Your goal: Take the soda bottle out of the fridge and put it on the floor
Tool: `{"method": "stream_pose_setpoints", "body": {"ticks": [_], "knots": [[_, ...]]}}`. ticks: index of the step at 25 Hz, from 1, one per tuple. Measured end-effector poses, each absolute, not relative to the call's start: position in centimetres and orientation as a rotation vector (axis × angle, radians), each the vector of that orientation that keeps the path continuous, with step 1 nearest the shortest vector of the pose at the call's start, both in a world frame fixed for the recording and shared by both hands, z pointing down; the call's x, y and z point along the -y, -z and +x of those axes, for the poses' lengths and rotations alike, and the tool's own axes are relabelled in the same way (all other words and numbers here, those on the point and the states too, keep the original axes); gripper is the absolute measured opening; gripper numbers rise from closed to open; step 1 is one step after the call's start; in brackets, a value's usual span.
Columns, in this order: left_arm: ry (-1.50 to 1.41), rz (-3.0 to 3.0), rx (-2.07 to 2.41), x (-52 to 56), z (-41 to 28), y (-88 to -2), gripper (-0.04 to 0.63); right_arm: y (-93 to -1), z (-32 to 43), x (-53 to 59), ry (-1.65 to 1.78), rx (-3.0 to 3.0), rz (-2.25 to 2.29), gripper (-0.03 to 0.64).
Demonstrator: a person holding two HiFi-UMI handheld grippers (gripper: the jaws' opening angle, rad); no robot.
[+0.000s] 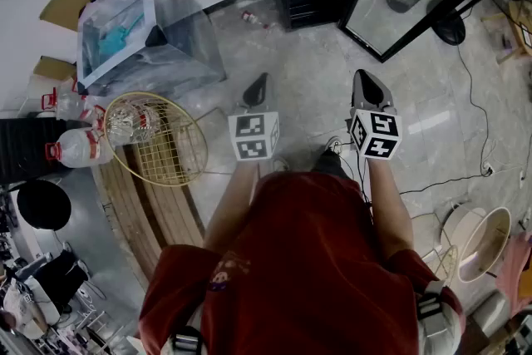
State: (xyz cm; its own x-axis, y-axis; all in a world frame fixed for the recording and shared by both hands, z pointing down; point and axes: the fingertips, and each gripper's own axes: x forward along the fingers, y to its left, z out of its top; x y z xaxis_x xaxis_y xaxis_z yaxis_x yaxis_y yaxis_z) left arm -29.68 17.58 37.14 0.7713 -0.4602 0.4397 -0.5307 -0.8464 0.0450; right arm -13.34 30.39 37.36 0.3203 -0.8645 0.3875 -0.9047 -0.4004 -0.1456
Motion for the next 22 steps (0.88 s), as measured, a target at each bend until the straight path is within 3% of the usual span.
{"method": "stream_pose_setpoints", "body": {"ticks": [13, 22], "knots": [[-0.607, 2.811, 0.786, -18.4, -26.1, -37.2, 0.000, -37.8, -9.5, -31.0, -0.645, 1.671, 2.510, -0.002], [-0.633, 2.826, 0.730, -21.5, -19.7, -37.7, 0.000, -38.1, -3.5, -35.5, -0.652, 1.623, 2.563, -0.002]]}}
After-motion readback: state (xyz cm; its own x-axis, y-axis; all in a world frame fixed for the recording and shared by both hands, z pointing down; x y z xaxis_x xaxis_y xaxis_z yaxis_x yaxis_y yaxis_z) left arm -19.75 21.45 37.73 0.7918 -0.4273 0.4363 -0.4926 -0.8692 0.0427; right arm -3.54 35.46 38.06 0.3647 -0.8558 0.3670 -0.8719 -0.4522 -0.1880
